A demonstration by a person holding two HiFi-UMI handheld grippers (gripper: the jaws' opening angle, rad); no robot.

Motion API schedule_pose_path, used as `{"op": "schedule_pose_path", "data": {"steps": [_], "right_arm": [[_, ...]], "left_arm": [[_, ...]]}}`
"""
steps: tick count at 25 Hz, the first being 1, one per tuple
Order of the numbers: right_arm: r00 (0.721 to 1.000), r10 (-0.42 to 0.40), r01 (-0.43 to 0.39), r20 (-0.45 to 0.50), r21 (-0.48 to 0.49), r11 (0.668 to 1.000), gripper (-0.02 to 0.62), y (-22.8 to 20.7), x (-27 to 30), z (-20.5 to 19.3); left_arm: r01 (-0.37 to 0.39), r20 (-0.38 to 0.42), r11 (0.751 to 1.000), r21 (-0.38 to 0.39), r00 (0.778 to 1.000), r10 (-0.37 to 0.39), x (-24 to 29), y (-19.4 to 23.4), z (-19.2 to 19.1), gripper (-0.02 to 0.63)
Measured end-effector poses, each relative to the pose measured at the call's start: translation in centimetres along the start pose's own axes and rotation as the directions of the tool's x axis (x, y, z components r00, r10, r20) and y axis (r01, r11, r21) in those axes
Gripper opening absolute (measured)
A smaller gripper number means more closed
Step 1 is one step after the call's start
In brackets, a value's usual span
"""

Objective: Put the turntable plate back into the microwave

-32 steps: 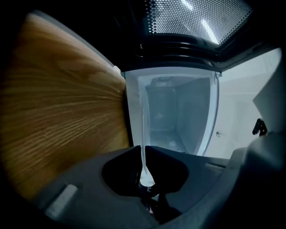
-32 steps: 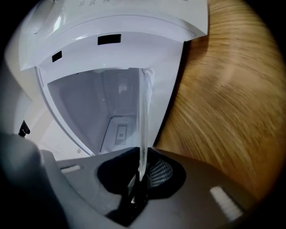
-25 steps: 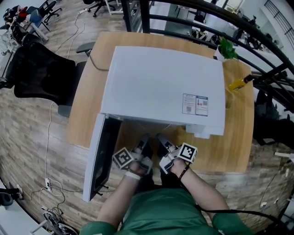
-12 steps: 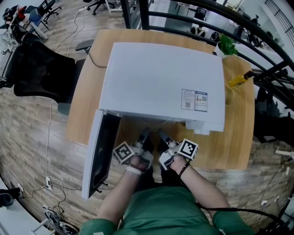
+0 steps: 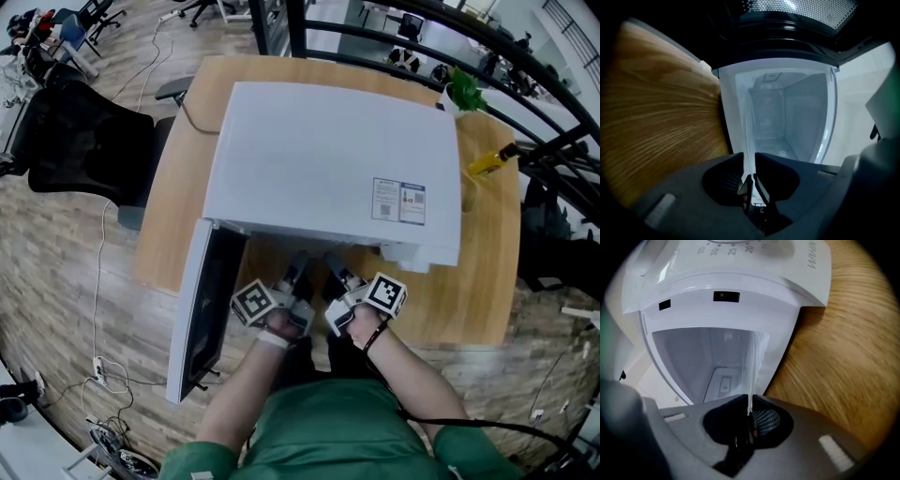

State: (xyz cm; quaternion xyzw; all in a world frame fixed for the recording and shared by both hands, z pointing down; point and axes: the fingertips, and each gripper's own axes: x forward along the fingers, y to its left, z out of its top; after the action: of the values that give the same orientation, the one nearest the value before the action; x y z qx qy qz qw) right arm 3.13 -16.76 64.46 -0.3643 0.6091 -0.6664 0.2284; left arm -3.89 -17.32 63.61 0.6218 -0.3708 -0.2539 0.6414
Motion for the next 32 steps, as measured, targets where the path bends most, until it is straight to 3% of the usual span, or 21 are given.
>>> {"op": "schedule_pose_path", "data": {"steps": [2,9,19,25,32], "right_arm": [[1.000,-0.006,0.006,0.003,-0.003,1.000,0.032,-0.1,0.1,0.3],[1.000,-0.007,0.007,0.007,-0.002,1.000,0.031,0.0,0.5,0.4],[0.999,-0.044,0.044,0.026,0.000,0.999,0.029,0.1,1.6,1.4],[0.996,-0.088,0.088,-0.001,-0.086,0.992,0.048,0.3,1.4,1.0],[0.996,-0.085,0.088,0.040,-0.064,0.994,0.017,0.3,1.2,1.9]], "left_arm": [[-0.006,0.003,1.000,-0.009,1.000,0.006,-0.2,0.2,0.1,0.107],[-0.044,0.007,0.999,0.008,0.999,0.044,-0.3,0.5,0.9,0.032],[-0.047,0.022,0.999,-0.001,0.999,0.047,1.1,0.3,1.9,0.029],[-0.046,0.026,0.999,-0.013,0.999,0.047,1.1,0.5,2.1,0.028],[-0.042,0.020,0.999,-0.017,0.999,0.042,1.8,0.5,2.1,0.028]]}}
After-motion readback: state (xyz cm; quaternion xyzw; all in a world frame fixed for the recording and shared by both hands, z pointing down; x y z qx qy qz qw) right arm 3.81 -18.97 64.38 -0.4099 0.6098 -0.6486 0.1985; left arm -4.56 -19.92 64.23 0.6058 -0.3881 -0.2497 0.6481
